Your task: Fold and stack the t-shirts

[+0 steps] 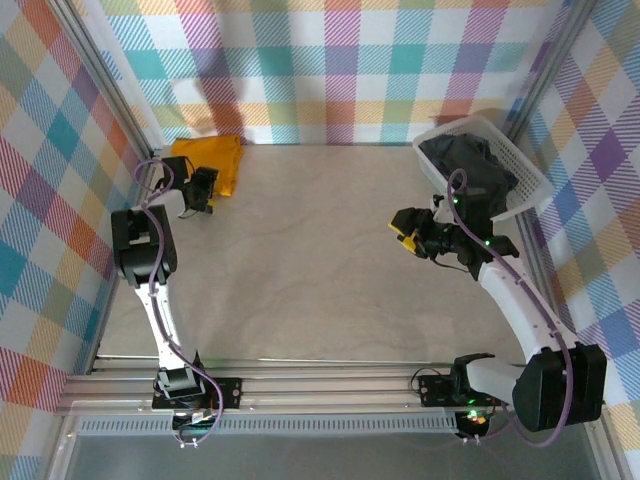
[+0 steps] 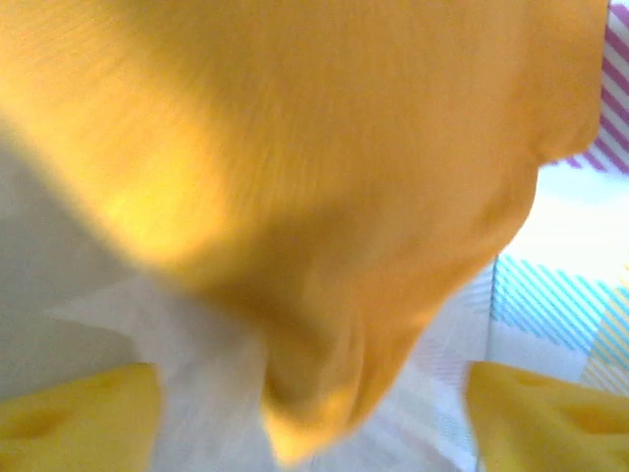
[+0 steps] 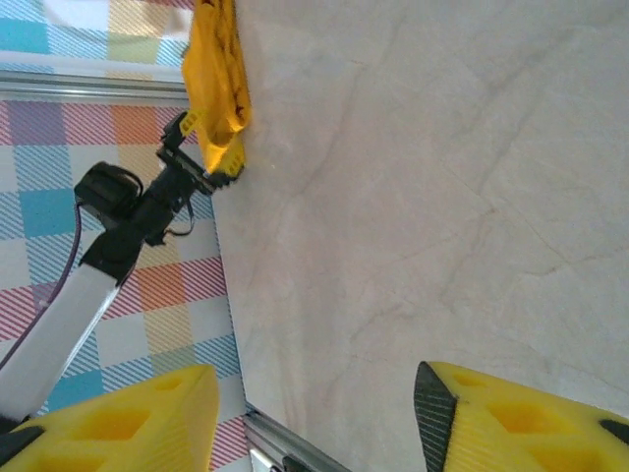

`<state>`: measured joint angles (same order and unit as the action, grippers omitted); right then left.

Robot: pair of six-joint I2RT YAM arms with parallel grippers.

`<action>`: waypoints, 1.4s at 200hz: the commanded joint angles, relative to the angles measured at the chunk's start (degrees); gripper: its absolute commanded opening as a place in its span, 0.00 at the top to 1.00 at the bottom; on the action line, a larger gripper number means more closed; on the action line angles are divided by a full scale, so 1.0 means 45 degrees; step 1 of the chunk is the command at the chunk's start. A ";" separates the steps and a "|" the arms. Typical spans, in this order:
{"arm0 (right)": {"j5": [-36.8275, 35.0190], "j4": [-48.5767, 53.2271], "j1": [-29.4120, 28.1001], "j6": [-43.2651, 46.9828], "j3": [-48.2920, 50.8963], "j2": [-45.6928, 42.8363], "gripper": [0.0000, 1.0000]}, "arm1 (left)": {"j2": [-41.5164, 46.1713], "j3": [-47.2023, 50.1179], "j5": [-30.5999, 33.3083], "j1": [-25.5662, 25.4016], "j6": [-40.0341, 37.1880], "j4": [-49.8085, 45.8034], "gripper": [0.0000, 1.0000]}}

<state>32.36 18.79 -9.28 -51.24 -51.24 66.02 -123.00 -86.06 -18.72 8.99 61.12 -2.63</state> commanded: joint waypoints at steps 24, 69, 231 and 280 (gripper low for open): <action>-0.0703 -0.1926 0.0031 -0.0076 -0.1280 -0.0712 0.00 | 0.6874 0.1475 0.5443 -0.2179 -0.3988 -0.2822 0.00; -0.2049 0.0038 0.0027 0.0067 -0.2919 -0.0302 0.00 | 0.9671 0.2052 0.6925 -0.3150 -0.4750 -0.4708 0.00; -1.1783 -0.8482 0.1130 0.9634 0.5236 0.1194 0.00 | 1.1566 1.4199 0.9207 -0.3841 -1.1827 0.6002 0.00; -1.0422 -1.2802 0.1414 1.0480 0.5489 0.3981 0.00 | 0.8293 1.2974 0.7855 -0.2738 -1.2663 0.8724 0.00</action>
<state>-18.65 -22.48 -4.08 -7.44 -27.42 81.25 -82.15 -26.50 20.45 -5.50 6.76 23.03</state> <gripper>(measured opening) 0.996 0.999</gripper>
